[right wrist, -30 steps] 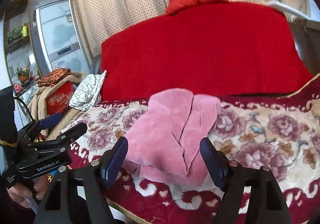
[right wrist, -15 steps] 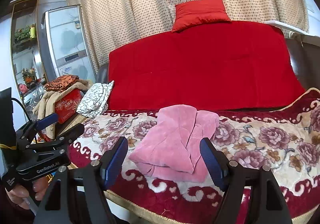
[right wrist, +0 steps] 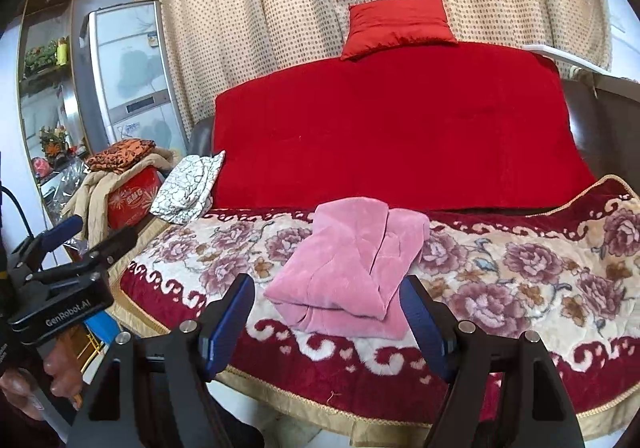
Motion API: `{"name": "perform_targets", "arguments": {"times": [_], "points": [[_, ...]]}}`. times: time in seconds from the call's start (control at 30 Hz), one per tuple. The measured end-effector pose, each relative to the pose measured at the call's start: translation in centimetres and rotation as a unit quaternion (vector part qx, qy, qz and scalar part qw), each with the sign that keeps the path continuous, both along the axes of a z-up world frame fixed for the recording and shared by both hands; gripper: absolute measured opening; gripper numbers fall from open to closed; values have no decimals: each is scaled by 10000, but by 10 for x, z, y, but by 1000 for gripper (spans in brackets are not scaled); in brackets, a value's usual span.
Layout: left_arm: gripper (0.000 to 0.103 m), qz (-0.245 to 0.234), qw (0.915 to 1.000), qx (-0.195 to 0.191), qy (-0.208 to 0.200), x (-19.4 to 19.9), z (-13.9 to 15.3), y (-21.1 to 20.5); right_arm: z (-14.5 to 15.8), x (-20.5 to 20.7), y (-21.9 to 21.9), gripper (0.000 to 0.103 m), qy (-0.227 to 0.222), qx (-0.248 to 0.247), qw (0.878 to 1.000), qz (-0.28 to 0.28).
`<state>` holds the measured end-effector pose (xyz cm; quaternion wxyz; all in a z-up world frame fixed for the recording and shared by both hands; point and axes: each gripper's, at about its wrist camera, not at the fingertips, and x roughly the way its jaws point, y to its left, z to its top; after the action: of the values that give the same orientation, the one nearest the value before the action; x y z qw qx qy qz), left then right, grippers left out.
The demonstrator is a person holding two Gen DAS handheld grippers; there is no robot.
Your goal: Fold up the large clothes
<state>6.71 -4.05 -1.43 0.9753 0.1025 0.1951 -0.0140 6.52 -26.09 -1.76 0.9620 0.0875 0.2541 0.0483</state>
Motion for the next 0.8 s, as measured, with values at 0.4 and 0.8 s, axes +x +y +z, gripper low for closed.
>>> {"name": "perform_targets", "arguments": {"times": [0.4,0.8], "points": [[98,224,9996,-9,-152,-18,19,10,16,-23,7,78,-188,-112,9998,-42],[98,311,9991,-17,-282,-32,29,11,24,-36,12,78,-205,-34,9997,-82]]}}
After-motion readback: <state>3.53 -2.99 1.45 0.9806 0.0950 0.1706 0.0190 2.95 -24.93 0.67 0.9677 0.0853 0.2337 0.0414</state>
